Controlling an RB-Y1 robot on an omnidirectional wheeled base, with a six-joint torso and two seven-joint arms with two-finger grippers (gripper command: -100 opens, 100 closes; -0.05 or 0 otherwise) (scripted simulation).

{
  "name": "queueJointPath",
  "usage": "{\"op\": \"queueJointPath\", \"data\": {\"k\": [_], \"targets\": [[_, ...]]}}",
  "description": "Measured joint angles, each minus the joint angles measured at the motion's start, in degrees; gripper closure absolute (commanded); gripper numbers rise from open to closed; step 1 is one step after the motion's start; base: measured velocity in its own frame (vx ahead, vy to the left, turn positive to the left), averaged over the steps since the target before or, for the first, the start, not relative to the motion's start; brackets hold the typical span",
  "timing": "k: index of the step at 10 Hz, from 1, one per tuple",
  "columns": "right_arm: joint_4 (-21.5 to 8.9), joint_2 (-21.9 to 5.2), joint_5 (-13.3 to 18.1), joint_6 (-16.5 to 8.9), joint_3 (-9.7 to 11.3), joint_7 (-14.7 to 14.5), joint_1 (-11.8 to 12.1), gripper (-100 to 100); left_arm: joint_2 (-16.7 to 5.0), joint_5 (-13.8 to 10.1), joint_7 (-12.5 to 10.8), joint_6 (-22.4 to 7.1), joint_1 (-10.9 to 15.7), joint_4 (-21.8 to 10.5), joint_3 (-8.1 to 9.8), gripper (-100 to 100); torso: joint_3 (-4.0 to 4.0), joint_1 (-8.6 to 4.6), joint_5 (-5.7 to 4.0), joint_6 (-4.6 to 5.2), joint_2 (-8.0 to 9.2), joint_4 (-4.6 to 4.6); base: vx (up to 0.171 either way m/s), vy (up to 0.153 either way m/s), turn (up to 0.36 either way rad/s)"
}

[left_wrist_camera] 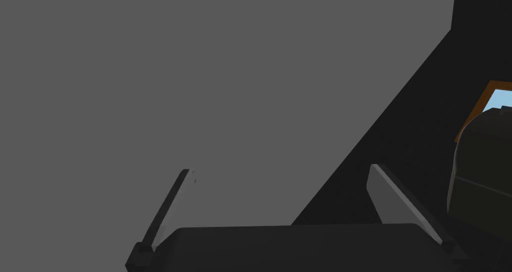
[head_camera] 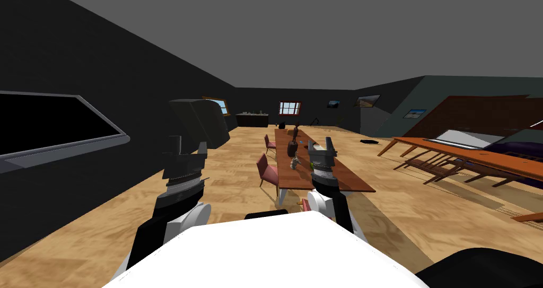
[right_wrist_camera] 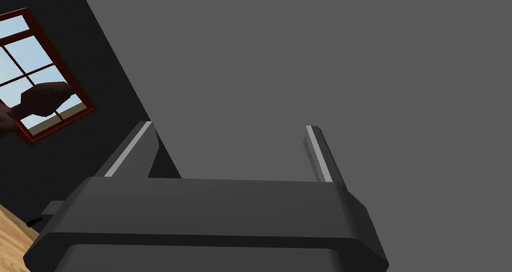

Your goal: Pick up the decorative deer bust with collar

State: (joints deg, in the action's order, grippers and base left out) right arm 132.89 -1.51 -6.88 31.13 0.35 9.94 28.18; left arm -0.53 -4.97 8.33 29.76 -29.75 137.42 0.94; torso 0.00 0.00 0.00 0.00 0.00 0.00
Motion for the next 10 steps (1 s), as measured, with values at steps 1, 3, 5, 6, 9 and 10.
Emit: {"op": "queueJointPath", "data": {"k": [1, 3, 5, 6, 9, 10], "targets": [[-1.09, -1.33, 0.42, 0.14, 0.22, -0.29, 0.07, -100, 0.00, 0.00, 0.00, 0.00, 0.00, 0.00, 0.00, 0, 0.02, -0.01, 0.00, -0.01, 0.04, 0.00, -0.028, -0.001, 0.050], [-2.83, -4.44, 1.16, -0.37, 0.25, -1.01, 0.31, -100, 0.00, 0.00, 0.00, 0.00, 0.00, 0.00, 0.00, 0, 0.07, -0.05, -0.01, 0.00, 0.13, 0.03, -0.039, -0.004, 0.046], [-6.25, -7.96, 2.07, -0.29, 0.13, -1.76, 0.13, -100, 0.00, 0.00, 0.00, 0.00, 0.01, 0.00, 0.00, 0, 0.10, -0.04, -0.01, -0.01, 0.17, 0.03, -0.055, -0.007, 0.061], [-8.00, -9.86, 2.64, -0.21, 0.16, -2.30, 0.17, -100, 0.00, 0.00, 0.00, 0.00, 0.01, 0.00, 0.00, 0, 0.12, -0.08, -0.02, 0.00, 0.21, 0.05, -0.069, -0.010, 0.058], [-11.97, -14.46, 4.44, -0.98, 0.63, -4.21, 0.23, -100, 0.00, 0.00, 0.00, 0.00, 0.00, 0.00, 0.00, 0, 0.12, -0.06, -0.01, 0.01, 0.19, 0.05, -0.052, -0.007, 0.044], [-12.93, -16.19, 4.86, -1.07, 0.57, -4.55, 0.60, -100, 0.00, 0.00, 0.00, 0.00, 0.01, 0.00, 0.00, 0, 0.11, -0.06, -0.01, 0.00, 0.18, 0.04, -0.061, -0.003, 0.084]]}}
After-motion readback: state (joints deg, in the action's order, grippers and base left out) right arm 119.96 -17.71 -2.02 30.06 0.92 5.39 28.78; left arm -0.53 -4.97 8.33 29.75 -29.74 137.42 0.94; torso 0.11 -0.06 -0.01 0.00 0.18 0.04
